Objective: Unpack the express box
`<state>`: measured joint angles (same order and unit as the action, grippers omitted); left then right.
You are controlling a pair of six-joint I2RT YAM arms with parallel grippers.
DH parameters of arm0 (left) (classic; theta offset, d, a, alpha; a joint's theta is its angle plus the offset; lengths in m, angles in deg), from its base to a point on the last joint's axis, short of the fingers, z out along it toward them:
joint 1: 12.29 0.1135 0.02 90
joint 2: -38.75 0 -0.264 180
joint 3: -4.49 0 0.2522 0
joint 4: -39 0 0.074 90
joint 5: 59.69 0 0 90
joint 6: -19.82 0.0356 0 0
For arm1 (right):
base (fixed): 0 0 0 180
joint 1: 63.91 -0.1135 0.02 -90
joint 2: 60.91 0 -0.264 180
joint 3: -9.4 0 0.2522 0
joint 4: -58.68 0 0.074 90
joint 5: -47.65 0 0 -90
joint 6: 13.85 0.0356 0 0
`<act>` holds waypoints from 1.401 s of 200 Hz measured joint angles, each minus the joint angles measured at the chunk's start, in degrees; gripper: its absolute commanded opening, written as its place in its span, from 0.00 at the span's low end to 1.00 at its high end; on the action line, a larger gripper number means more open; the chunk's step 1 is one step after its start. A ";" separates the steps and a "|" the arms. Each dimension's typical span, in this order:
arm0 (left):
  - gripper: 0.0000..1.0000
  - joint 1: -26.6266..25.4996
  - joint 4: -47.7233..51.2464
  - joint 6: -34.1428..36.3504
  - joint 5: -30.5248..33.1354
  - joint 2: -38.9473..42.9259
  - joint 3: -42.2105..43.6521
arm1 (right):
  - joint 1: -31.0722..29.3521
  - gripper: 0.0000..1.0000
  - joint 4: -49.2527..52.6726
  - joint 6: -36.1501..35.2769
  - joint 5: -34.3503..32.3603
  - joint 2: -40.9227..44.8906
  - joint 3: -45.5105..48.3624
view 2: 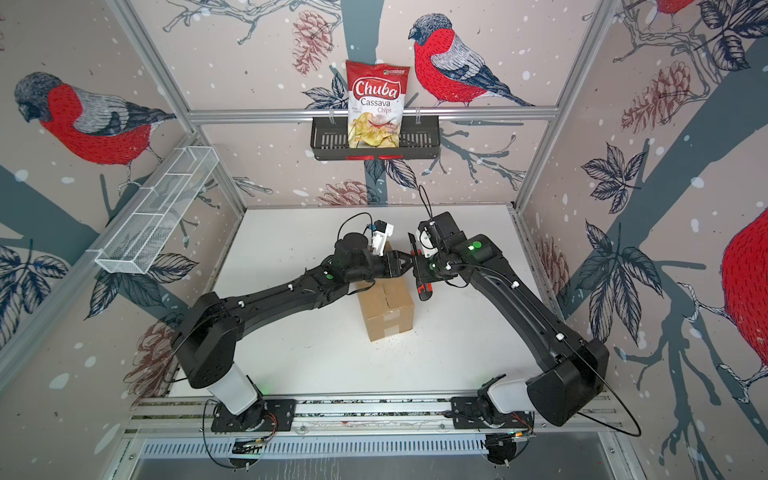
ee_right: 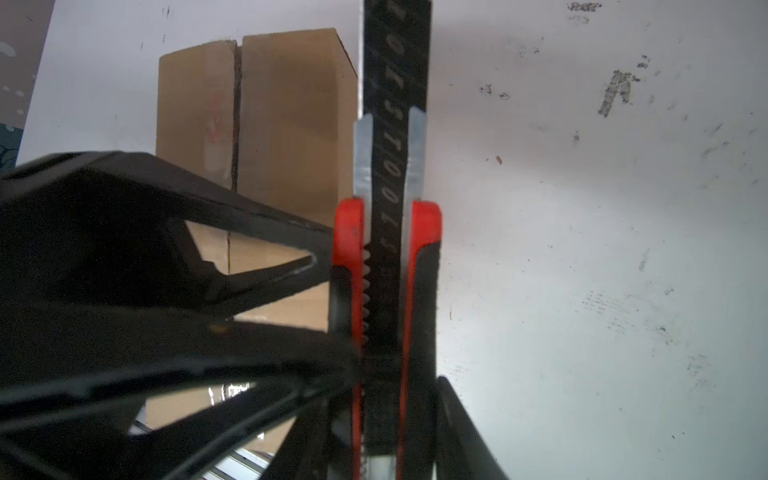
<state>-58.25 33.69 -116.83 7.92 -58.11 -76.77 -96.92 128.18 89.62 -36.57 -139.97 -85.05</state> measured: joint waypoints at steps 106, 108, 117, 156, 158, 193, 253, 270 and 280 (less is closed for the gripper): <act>0.16 -0.44 -3.43 -3.06 -0.85 -5.16 -4.42 | -0.48 0.16 -0.24 -0.02 0.07 -0.70 0.09; 0.15 -0.44 -3.61 -3.15 -0.98 -5.16 -4.42 | -0.48 0.16 -0.26 -0.02 0.04 -0.70 0.11; 0.13 -0.44 -4.24 -3.48 -1.46 -5.16 -4.39 | -0.48 0.16 -0.31 -0.07 0.07 -0.70 0.13; 0.03 -0.44 -4.96 -4.00 -1.49 -5.16 -4.07 | -0.48 0.17 -0.37 -0.15 0.04 -0.70 0.17; 0.02 -0.44 -5.01 -4.00 -1.49 -5.16 -4.04 | -0.48 0.16 -0.39 -0.15 0.04 -0.70 0.20; 0.00 -0.44 -5.92 -4.20 -1.51 -5.27 -3.78 | -0.46 0.22 -1.29 -0.09 -0.04 -0.04 0.98; 0.00 -0.42 -7.26 -5.05 -1.44 -5.35 -3.56 | -0.44 0.34 -4.50 0.07 -0.42 1.99 3.63; 0.00 -0.39 -7.43 -5.53 -1.36 -5.35 -3.56 | -0.44 0.38 -5.27 0.35 -0.46 2.10 3.93; 0.00 -0.37 -7.72 -6.03 -1.29 -5.35 -3.56 | -0.44 0.40 -5.62 0.44 -0.44 2.12 4.09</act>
<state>-58.62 25.98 -122.86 6.63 -63.46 -80.34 -97.36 122.57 90.06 -37.01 -137.85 -80.96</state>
